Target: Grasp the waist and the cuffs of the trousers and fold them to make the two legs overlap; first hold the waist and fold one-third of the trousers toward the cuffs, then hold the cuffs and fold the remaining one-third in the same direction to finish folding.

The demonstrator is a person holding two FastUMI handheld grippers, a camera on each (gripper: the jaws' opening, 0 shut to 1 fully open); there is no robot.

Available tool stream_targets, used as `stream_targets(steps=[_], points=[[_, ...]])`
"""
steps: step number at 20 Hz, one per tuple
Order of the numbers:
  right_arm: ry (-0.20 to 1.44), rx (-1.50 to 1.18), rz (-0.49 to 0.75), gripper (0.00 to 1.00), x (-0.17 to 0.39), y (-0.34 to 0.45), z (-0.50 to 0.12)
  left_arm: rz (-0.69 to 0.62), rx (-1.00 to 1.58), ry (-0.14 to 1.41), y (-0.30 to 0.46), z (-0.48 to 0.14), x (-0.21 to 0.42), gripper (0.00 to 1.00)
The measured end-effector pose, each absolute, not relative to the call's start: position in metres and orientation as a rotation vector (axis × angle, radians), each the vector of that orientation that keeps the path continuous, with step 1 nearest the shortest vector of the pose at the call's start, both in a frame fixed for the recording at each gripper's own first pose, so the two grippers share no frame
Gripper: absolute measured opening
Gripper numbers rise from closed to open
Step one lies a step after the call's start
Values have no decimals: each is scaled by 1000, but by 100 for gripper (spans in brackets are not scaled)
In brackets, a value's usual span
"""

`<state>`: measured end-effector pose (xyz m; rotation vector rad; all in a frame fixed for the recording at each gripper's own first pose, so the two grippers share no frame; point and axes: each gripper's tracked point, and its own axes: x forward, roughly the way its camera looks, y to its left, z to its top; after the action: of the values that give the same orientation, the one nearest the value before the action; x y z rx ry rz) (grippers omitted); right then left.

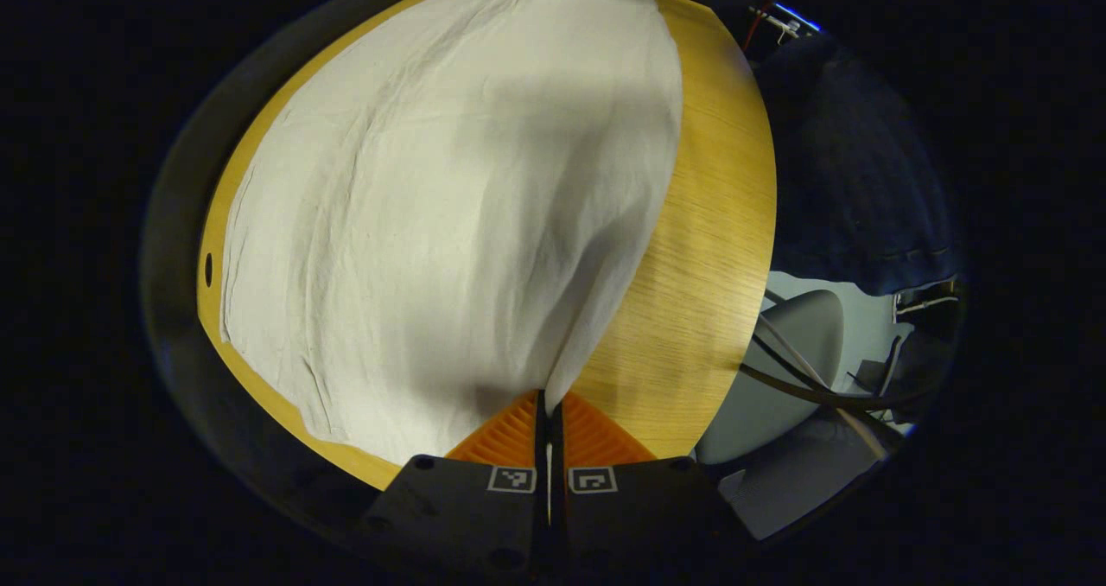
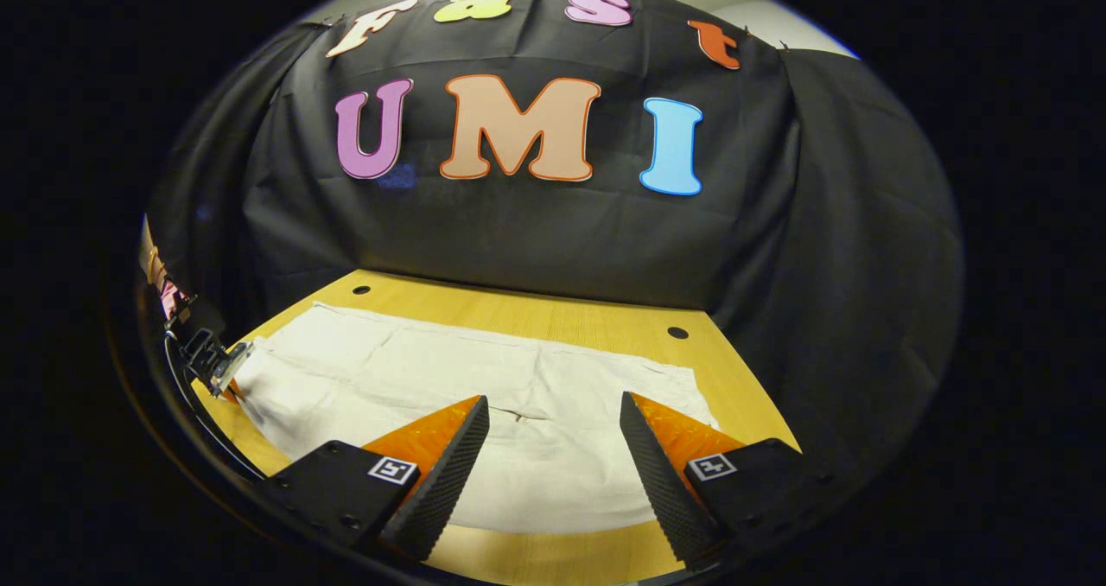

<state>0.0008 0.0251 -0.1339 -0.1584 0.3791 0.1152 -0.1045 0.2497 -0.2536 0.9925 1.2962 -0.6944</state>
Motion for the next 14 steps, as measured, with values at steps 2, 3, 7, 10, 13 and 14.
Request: stream_targets(steps=[2, 3, 7, 10, 13, 14], points=[[399, -173, 126, 99, 3, 14, -134, -707, 990, 1300, 246, -248, -101, 0], [413, -184, 139, 98, 5, 10, -135, -712, 988, 1306, 247, -249, -102, 0], [489, -267, 189, 98, 11, -21, -148, -701, 980, 1324, 255, -255, -105, 0], [553, -422, 266, 98, 11, -47, -168, -678, 996, 1329, 265, -271, -117, 0], [646, -614, 416, 98, 6, -65, -197, -629, 982, 1345, 272, -274, -122, 0], [682, -670, 468, 98, 5, -70, -210, -614, 979, 1346, 269, -271, -121, 0]])
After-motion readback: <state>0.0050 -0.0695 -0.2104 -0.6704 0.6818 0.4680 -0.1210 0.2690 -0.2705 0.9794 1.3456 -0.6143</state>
